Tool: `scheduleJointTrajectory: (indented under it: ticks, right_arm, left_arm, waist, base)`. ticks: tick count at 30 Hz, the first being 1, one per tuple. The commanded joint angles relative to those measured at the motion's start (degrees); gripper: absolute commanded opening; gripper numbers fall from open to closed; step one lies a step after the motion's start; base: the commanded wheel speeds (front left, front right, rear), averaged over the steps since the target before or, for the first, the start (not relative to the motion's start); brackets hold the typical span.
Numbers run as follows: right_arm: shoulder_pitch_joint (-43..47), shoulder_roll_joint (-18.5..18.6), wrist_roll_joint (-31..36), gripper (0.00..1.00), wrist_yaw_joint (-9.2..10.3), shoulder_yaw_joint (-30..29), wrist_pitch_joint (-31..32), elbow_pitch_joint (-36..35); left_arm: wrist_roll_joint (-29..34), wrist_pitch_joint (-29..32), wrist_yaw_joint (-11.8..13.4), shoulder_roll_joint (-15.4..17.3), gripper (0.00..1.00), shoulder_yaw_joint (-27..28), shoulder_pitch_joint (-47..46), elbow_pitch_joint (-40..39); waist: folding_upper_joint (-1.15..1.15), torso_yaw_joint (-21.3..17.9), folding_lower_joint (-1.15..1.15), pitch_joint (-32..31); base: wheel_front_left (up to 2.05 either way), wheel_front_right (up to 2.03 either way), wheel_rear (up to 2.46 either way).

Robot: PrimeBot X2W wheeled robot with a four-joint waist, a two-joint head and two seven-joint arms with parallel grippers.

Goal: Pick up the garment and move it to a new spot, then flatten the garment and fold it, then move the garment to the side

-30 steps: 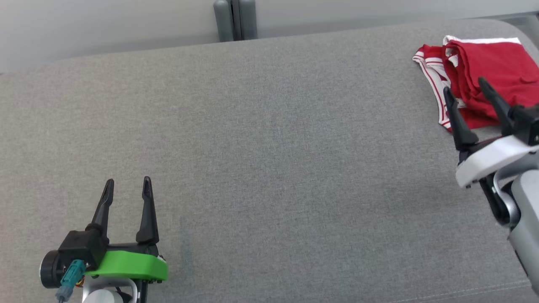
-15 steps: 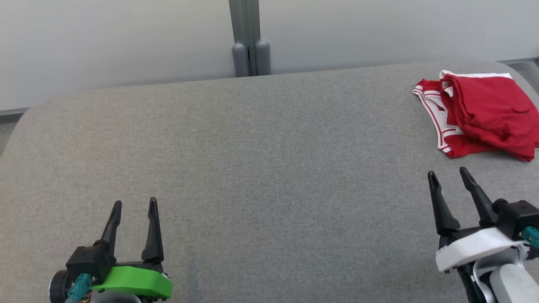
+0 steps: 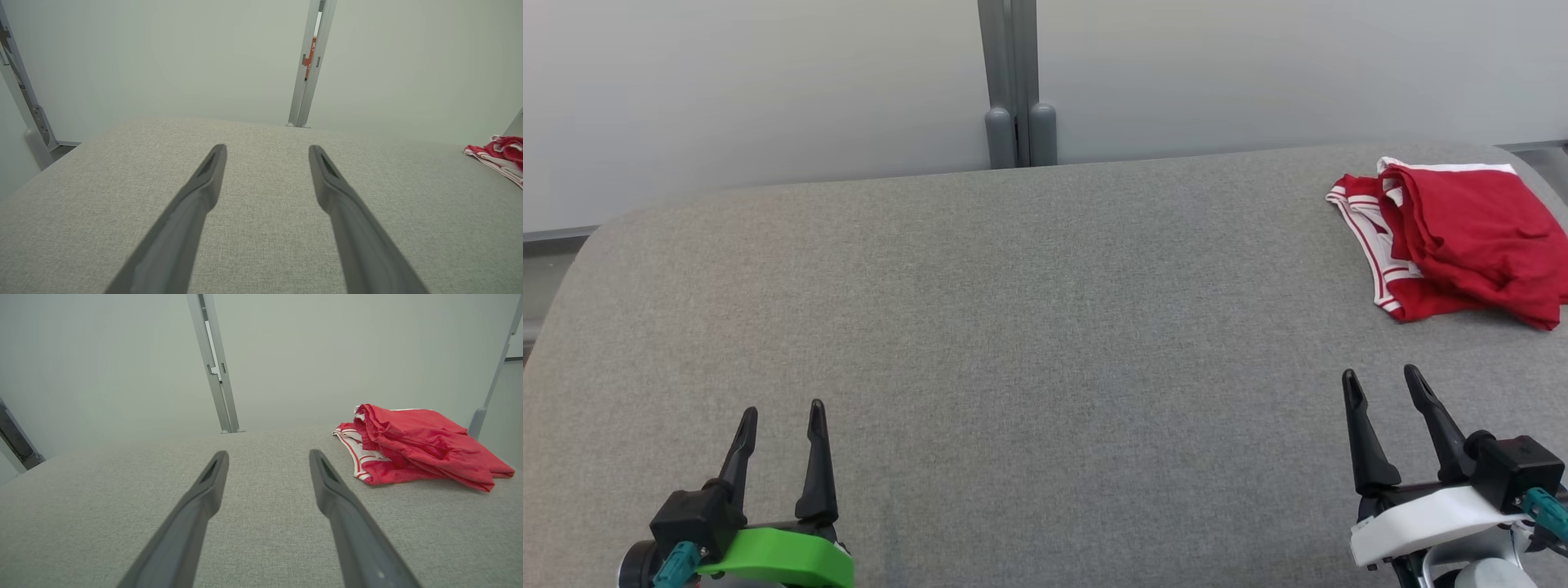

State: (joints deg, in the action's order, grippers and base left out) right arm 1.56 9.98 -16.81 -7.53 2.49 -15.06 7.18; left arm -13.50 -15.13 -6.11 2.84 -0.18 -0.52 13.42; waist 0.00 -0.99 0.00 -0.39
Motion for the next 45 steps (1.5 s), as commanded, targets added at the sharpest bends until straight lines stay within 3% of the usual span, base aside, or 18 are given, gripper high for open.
scheduleJointTrajectory:
  ticks: [1, 23, 24, 29, 45]
  right_arm:
    - [0.5, -0.2, 0.5, 1.00, 0.10, -0.3, -0.1, -0.2]
    - [0.4, -1.3, 1.2, 1.00, 0.10, 0.1, -0.1, 0.5]
    - [0.2, -1.2, 0.9, 0.00, 0.00, 0.2, 0.0, 0.4]
    - [1.0, -2.1, -0.1, 0.00, -0.01, 0.4, 0.3, 2.2]
    - [-1.0, -2.7, -16.3, 0.00, 0.00, -1.1, 4.3, 3.1]
  left_arm:
    - [-0.2, 0.0, -0.1, 0.1, 1.00, 0.2, 0.2, 0.2]
    - [-1.7, 0.0, 0.3, 0.1, 1.00, 0.5, -0.3, 0.6]
    - [-1.5, 0.0, 0.3, 0.0, 0.00, 0.3, -0.1, 0.6]
    - [-2.4, 0.4, 0.3, -0.3, 0.00, 0.3, 0.3, 2.8]
    - [-18.4, 4.8, 0.0, -0.2, 0.00, 1.6, -1.1, 2.2]
  waist:
    - [0.00, 0.1, 0.00, 0.0]
    - [0.00, 0.3, 0.00, -0.2]
    - [0.00, 0.3, 0.00, -0.2]
    - [0.00, 0.3, 0.00, -0.2]
    - [0.00, 0.4, 0.00, -0.1]
  base:
    - [0.00, 0.00, 0.00]
    - [0.00, 0.00, 0.00]
    - [0.00, 0.00, 0.00]
    - [0.00, 0.00, 0.00]
    - [0.00, 0.00, 0.00]
